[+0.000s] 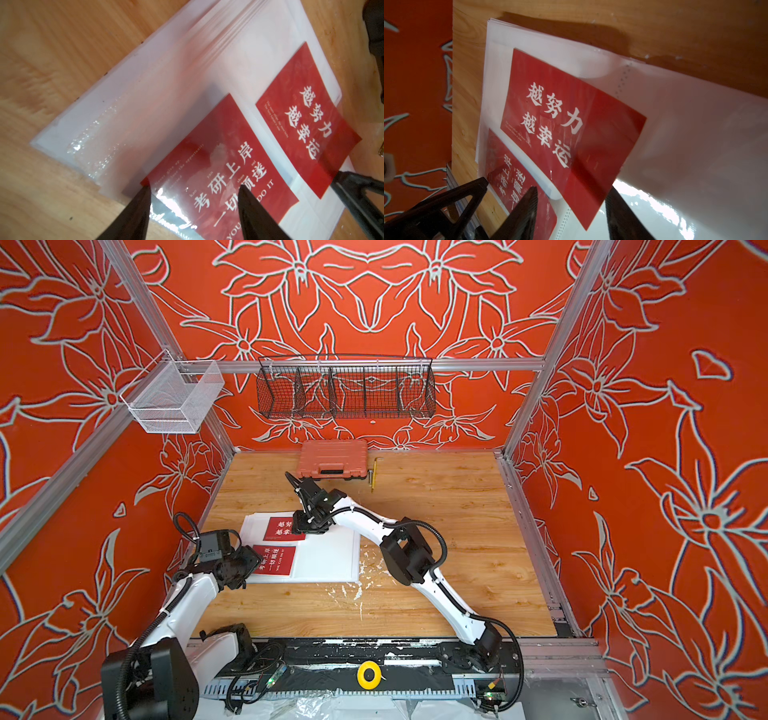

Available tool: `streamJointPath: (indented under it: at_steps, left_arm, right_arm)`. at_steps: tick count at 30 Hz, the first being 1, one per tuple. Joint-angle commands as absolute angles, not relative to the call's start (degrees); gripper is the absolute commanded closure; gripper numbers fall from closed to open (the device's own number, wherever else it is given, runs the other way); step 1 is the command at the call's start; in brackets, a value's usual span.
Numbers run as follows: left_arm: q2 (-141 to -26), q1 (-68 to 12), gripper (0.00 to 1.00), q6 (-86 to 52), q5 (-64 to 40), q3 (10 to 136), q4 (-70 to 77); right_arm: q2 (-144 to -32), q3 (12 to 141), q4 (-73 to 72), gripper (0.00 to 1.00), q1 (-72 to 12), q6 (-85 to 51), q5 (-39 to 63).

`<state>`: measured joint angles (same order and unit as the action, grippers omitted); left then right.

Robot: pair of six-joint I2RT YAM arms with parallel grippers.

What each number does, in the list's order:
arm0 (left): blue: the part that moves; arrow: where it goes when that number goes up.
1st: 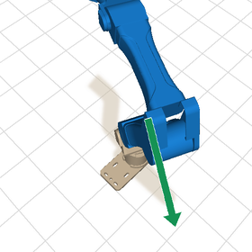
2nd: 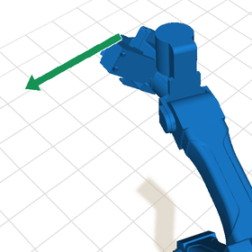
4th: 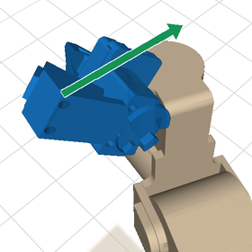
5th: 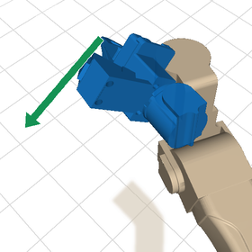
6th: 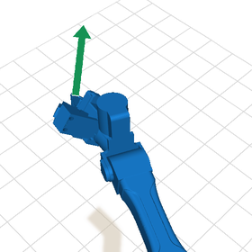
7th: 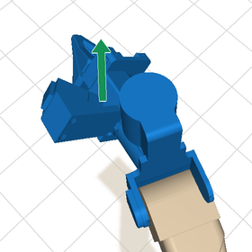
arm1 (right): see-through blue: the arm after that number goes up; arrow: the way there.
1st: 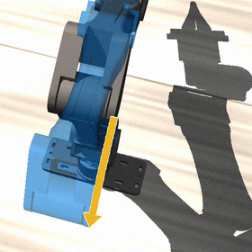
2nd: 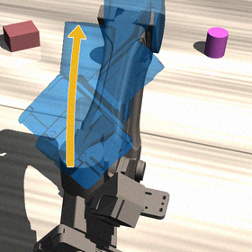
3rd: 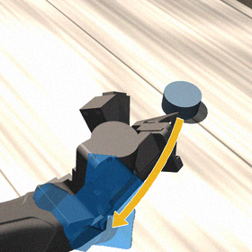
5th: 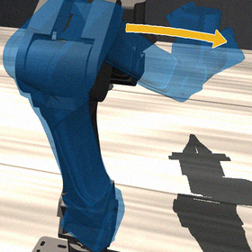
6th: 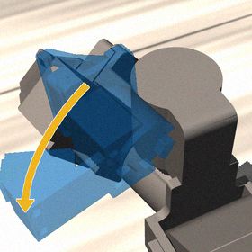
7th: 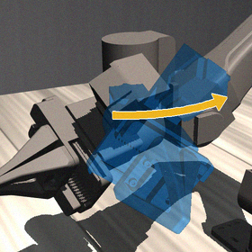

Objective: Place the photos into the photo albums
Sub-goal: Insert the photo into the photo album.

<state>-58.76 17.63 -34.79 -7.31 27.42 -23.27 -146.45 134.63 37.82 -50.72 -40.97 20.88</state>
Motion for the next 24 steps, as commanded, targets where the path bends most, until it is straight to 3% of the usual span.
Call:
streamJointPath:
  at_steps: [1,9,24]
  left_arm:
    - [-59.84,17.76,0.35,-35.34,-6.68,27.85,-24.87]
    - [-60.29,17.8,0.35,-35.32,-7.03,27.69,-24.26]
    - [-60.64,17.82,0.35,-34.98,-7.47,27.94,-24.35]
  right_arm:
    - [-149.16,138.35,41.55,0.45,-51.25,-40.97,20.04]
    - [-153.43,145.54,41.5,0.46,-52.38,-41.72,22.25]
    - [-153.87,144.32,33.64,0.45,-52.82,-44.12,25.14]
